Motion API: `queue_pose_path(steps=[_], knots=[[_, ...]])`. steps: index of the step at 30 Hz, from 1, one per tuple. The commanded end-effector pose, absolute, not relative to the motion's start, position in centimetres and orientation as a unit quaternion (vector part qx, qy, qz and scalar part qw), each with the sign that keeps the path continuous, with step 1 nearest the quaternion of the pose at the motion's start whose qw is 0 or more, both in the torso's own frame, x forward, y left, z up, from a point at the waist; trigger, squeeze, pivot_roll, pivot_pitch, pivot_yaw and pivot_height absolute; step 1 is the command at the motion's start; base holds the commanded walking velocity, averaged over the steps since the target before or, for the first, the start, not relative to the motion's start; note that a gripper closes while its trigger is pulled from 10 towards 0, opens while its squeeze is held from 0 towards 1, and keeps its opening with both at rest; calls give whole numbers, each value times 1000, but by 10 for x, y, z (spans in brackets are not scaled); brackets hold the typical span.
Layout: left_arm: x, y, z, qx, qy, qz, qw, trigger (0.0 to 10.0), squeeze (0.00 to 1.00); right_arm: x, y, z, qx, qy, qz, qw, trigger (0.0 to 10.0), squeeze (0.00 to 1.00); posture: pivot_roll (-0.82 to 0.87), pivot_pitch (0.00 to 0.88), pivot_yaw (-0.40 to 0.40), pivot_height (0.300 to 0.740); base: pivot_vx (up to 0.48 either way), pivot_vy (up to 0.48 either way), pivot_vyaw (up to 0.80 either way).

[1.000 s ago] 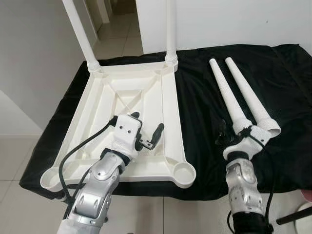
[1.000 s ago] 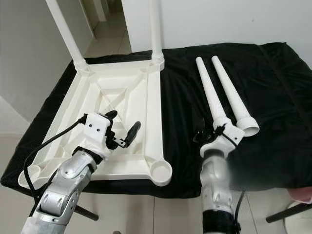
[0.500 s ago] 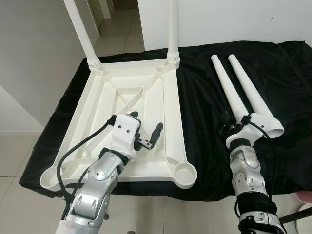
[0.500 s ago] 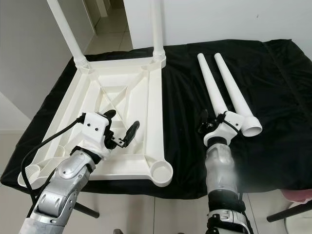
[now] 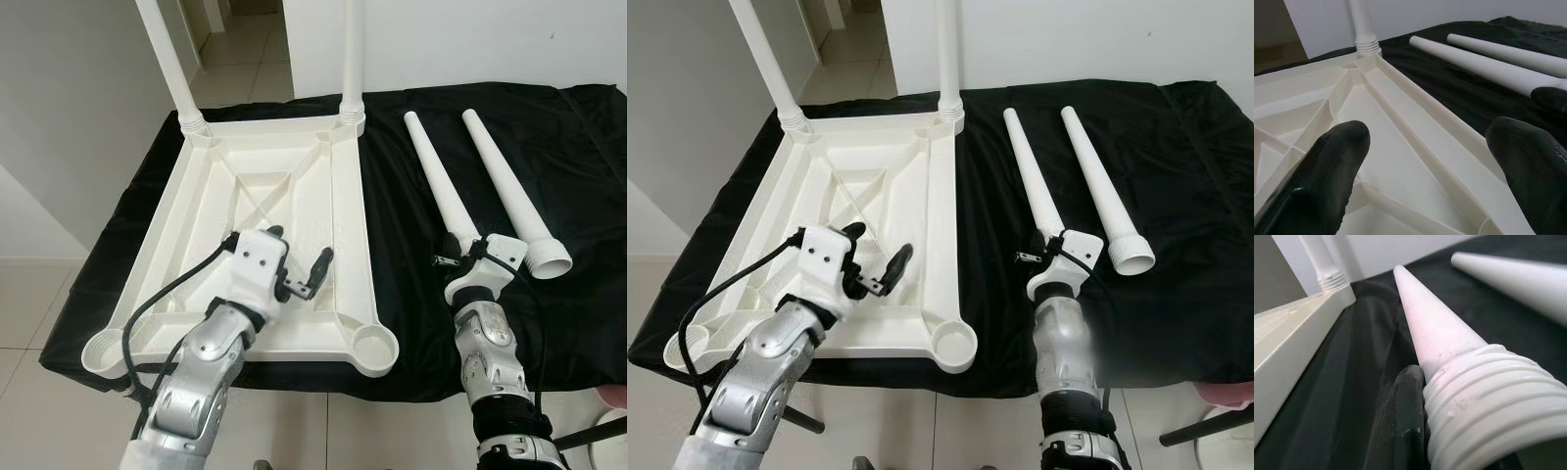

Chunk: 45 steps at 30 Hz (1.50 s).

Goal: Building children table

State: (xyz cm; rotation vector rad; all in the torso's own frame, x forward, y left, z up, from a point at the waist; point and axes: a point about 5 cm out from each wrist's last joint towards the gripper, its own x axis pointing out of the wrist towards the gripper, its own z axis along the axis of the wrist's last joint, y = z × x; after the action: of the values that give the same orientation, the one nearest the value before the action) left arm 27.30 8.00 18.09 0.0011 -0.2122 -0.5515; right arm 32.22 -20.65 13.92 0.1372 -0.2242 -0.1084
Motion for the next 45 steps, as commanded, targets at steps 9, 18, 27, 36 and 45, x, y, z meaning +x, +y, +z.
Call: queue_pose_path(steps=[9, 18, 27, 36, 45], knots=[[289, 83, 188, -72, -68, -260, 961, 10000, 0, 321, -204, 182, 11, -200, -66, 977, 10000, 0, -73, 55, 90, 740, 0, 0, 0], [296, 81, 195, -55, -83, -271, 958, 10000, 0, 317, -202, 184, -39, -192, -79, 977, 10000, 0, -86, 58, 96, 740, 0, 0, 0], [288, 67, 206, -74, -97, -363, 924, 10000, 0, 306, -196, 193, -68, -222, -69, 970, 10000, 0, -85, 63, 89, 740, 0, 0, 0], [292, 56, 219, -120, -22, -465, 877, 10000, 0, 299, -188, 229, -102, -316, -64, 941, 10000, 0, -80, 45, 77, 740, 0, 0, 0], [296, 45, 233, -168, 45, -516, 839, 10000, 0, 291, -184, 247, -142, -362, -72, 918, 10000, 0, -66, 40, 65, 740, 0, 0, 0]])
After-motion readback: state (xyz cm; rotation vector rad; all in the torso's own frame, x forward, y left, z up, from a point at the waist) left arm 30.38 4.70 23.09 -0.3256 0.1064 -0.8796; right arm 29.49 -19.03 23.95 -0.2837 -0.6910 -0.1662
